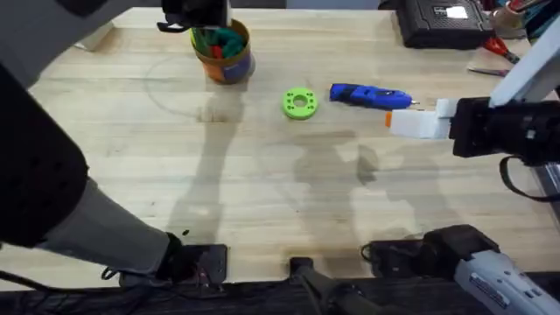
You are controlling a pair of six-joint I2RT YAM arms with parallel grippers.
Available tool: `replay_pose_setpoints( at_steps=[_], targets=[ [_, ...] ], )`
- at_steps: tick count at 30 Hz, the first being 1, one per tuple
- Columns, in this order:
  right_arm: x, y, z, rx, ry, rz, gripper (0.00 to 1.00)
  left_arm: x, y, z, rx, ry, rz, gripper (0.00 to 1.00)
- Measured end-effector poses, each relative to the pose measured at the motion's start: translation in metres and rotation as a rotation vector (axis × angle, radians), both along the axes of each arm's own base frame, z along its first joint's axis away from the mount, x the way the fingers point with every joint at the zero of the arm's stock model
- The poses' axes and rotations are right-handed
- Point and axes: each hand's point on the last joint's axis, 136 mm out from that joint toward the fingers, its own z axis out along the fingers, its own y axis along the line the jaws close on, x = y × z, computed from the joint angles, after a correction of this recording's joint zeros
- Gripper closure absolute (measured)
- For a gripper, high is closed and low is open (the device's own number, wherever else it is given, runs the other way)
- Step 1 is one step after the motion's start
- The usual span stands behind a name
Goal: Pick up the gripper from the table and insert it into the empty holder that is missing its gripper. Then pick up a screw, insert it into the mounting hole, and use the screwdriver to tighten it. Finally, clean up the table by picking up the vegetable and placing it into the bucket.
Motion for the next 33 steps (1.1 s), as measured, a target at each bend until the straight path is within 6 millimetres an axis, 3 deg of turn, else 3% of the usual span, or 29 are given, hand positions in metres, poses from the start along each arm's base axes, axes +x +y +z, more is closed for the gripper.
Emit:
replay_pose_setpoints(
  at_steps=[4,5,10,11,13,17,19,22,25,29,33],
  targets=[
    [0.000,0.000,0.000,0.000,0.000,0.000,0.011,-0.008,-0.001,0.002,-0.006,0.020,-0.010,0.096],
    [0.000,0.000,0.000,0.000,-0.001,0.000,0.011,-0.012,-0.002,0.002,-0.013,0.035,-0.016,0.038],
    [0.000,0.000,0.000,0.000,0.000,0.000,0.010,-0.036,-0.008,0.013,-0.049,0.082,-0.053,0.015],
    [0.000,0.000,0.000,0.000,0.000,0.000,0.010,-0.062,-0.008,0.034,-0.061,0.092,-0.068,0.015],
    [0.000,0.000,0.000,0.000,0.000,0.000,0.010,-0.085,-0.006,0.053,-0.059,0.095,-0.079,0.015],
    [0.000,0.000,0.000,0.000,-0.001,0.000,0.011,-0.131,-0.007,0.085,-0.053,0.078,-0.117,0.015],
    [0.000,0.000,0.000,0.000,-0.001,0.000,0.011,-0.154,-0.010,0.090,-0.051,0.078,-0.144,0.015],
    [0.000,0.000,0.000,0.000,-0.001,0.000,0.011,-0.190,-0.017,0.078,-0.048,0.101,-0.193,0.015],
    [0.000,0.000,0.000,0.000,-0.001,0.000,0.010,-0.219,-0.020,0.054,-0.050,0.141,-0.219,0.015],
    [0.000,0.000,0.000,0.000,0.000,0.000,0.010,-0.249,-0.011,0.023,-0.058,0.194,-0.194,0.015],
    [0.000,0.000,0.000,0.000,0.000,0.000,0.010,-0.267,-0.005,0.011,-0.071,0.194,-0.176,0.015]
  ],
)
